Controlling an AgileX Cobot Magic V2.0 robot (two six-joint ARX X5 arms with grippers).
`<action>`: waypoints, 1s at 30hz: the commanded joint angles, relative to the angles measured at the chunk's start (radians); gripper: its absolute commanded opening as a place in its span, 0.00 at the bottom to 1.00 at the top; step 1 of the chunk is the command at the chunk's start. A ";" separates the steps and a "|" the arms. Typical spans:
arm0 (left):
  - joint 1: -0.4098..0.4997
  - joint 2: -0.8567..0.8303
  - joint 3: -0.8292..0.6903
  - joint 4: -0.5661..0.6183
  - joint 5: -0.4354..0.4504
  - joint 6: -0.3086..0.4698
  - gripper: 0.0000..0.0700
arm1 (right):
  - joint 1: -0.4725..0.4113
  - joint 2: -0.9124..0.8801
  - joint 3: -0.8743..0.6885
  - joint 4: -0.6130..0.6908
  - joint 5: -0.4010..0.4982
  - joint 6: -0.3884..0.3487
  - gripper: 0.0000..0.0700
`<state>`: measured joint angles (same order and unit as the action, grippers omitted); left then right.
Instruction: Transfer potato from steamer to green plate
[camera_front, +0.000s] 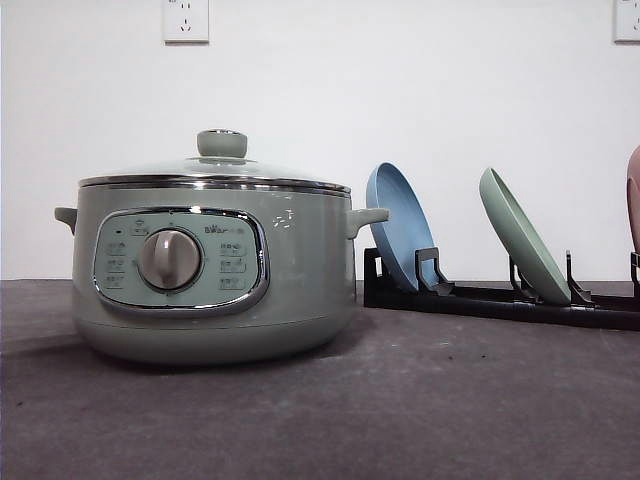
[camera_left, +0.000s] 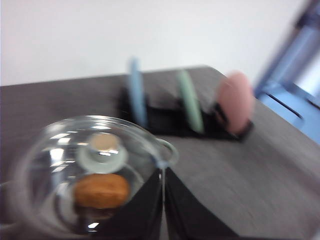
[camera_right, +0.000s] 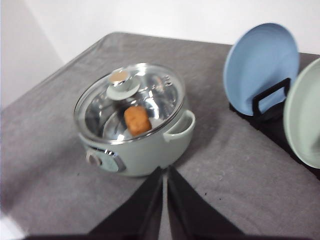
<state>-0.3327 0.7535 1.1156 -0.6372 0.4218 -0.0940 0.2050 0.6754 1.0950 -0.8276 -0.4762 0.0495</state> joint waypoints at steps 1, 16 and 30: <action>-0.010 0.005 0.022 0.008 0.018 0.069 0.00 | 0.003 0.008 0.020 0.005 -0.004 -0.031 0.01; -0.021 0.011 0.022 0.047 0.018 0.112 0.48 | 0.003 0.010 0.019 0.036 -0.004 -0.031 0.12; -0.022 0.018 0.022 0.046 0.018 0.101 1.00 | 0.003 0.010 0.019 0.033 -0.002 0.008 0.91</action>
<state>-0.3496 0.7666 1.1156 -0.6025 0.4339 0.0090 0.2047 0.6785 1.0950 -0.8032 -0.4759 0.0418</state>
